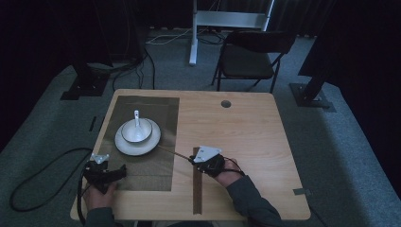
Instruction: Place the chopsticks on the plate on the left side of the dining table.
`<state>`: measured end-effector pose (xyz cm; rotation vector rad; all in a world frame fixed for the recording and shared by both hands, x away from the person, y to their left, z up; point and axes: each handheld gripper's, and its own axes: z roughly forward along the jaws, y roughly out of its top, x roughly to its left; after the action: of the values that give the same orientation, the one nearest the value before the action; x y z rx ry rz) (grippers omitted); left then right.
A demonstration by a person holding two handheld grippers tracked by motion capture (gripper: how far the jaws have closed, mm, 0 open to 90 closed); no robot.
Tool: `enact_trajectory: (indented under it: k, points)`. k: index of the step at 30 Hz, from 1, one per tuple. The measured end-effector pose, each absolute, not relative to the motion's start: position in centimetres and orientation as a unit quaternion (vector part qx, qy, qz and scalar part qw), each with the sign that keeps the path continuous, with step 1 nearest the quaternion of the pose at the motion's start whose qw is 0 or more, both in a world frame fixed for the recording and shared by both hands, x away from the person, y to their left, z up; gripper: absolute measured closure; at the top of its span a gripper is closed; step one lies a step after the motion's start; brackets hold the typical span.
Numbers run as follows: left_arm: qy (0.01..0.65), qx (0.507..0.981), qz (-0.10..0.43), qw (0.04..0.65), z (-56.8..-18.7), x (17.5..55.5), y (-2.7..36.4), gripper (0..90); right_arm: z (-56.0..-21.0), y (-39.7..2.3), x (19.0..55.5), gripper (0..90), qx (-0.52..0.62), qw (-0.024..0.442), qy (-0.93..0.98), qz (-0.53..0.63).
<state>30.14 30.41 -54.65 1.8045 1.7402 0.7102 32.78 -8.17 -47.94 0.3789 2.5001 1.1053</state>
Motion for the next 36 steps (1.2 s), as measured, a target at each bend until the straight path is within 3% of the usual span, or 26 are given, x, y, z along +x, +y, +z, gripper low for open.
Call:
enact_trajectory:
  k: [36]
  points:
    - [0.644,0.668,0.263,0.265,-54.7,30.1,30.4,1.4,-46.8,-6.1,34.1,84.5,0.106,0.186,0.895,0.391]
